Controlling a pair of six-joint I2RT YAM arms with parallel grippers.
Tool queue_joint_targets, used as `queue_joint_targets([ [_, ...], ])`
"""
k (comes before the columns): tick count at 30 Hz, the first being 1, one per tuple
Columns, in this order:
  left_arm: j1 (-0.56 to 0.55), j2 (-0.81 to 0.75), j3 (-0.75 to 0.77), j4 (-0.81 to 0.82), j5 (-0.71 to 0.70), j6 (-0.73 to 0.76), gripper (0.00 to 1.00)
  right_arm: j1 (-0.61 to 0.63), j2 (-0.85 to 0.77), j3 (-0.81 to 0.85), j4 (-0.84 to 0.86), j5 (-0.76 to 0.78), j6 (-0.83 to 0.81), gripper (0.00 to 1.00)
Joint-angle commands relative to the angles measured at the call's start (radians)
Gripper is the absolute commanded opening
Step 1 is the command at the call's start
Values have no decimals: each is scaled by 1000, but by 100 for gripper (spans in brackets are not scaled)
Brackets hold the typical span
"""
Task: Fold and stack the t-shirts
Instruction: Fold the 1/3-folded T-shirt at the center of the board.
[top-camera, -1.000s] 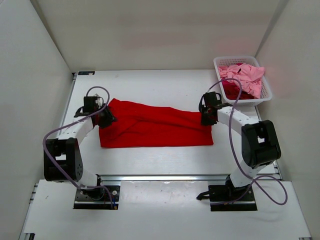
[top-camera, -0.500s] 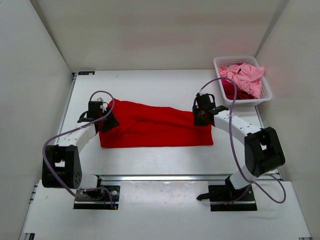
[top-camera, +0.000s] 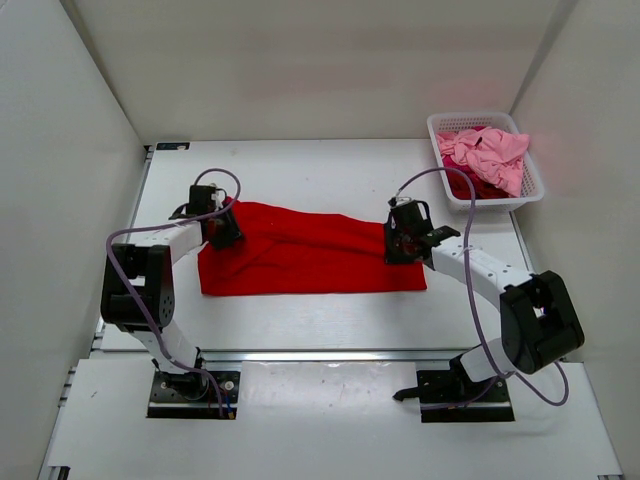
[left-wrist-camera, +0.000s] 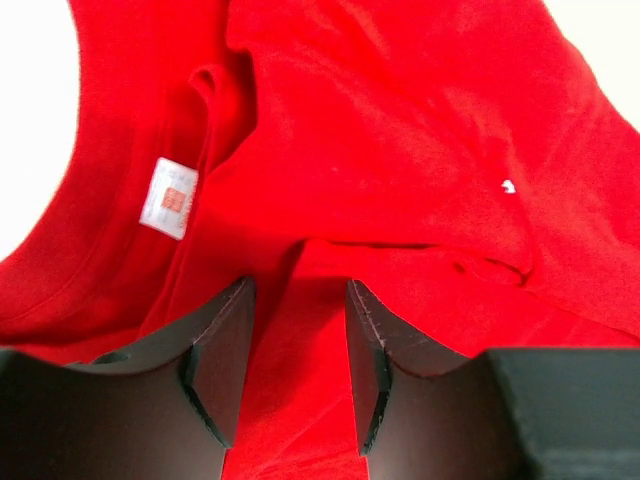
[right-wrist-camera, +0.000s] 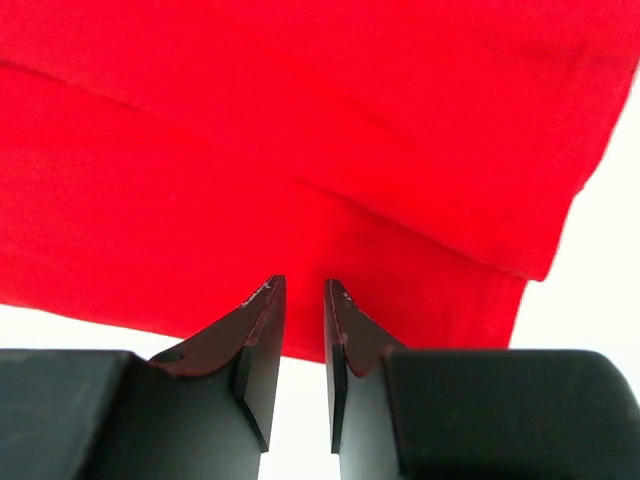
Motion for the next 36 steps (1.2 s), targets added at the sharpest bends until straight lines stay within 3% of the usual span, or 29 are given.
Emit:
queue_joint_targets([
  [1, -7, -30, 0, 56, 48, 11, 52, 30, -30, -38, 55, -34, 16, 19],
  [15, -25, -50, -55, 139, 94, -8, 43, 73, -35, -47, 68, -31, 27, 19],
  [23, -54, -204, -135, 151, 104, -27, 13, 75, -26, -61, 94, -48, 30, 19],
  [28, -53, -321, -200, 136, 131, -24, 5, 79, -16, -55, 97, -45, 30, 19],
  [30, -62, -378, -237, 118, 145, -15, 5, 81, -13, -48, 97, -49, 31, 19],
  [36, -106, -488, -311, 53, 176, 18, 21, 79, 5, 8, 84, -31, 15, 19],
])
